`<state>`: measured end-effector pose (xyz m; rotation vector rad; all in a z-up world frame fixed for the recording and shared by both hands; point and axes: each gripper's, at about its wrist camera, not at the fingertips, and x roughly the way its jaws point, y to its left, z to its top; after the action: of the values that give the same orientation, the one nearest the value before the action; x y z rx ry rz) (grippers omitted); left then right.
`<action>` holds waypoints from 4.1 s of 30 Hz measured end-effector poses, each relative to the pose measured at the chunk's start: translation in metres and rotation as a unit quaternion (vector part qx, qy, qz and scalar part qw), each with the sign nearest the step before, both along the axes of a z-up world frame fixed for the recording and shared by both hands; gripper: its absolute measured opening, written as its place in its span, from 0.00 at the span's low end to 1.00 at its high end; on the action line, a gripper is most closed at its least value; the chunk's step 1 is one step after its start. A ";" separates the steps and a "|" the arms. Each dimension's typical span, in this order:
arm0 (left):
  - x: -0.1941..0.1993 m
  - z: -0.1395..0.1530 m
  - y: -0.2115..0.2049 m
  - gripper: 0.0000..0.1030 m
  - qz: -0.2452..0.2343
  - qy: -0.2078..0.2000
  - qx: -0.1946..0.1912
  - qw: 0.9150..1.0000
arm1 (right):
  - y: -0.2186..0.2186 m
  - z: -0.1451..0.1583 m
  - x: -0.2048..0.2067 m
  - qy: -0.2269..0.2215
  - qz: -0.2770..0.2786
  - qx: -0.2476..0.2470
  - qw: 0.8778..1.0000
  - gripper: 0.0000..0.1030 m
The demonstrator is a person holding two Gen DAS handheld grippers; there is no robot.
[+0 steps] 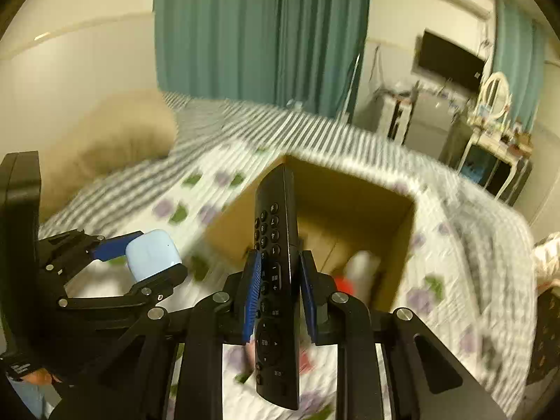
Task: Organize rigid objects
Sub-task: 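Lower the earbud case and remote into the box and release both, then grasp the pink Romantic Rose card with the right tool, then grasp the white charger on the quilt with the left tool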
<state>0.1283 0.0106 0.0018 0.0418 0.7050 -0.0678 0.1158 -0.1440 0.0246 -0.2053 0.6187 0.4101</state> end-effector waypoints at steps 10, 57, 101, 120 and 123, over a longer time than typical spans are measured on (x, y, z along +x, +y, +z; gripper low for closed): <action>0.100 0.036 -0.029 0.54 -0.001 -0.026 0.039 0.999 | -0.019 0.043 0.086 -0.023 -0.036 0.005 0.999 0.21; -0.008 -0.043 0.007 1.00 0.004 0.033 0.008 0.999 | -0.055 -0.037 -0.013 0.055 -0.061 -0.023 0.996 1.00; -0.010 -0.100 -0.025 1.00 0.023 0.093 0.041 0.995 | -0.045 -0.109 -0.002 0.154 -0.009 -0.076 0.985 0.71; -0.019 -0.142 -0.101 0.96 -0.070 0.144 0.056 0.986 | -0.095 -0.117 0.003 0.168 -0.013 -0.087 0.982 0.71; -0.017 -0.145 -0.105 0.92 -0.087 0.153 0.039 0.984 | -0.096 -0.118 0.003 0.170 -0.014 -0.084 0.982 0.71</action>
<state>0.1117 -0.0949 -0.1429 0.1713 1.0105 -0.2168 0.1190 -0.2396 -0.0938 -0.2899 0.9929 0.3689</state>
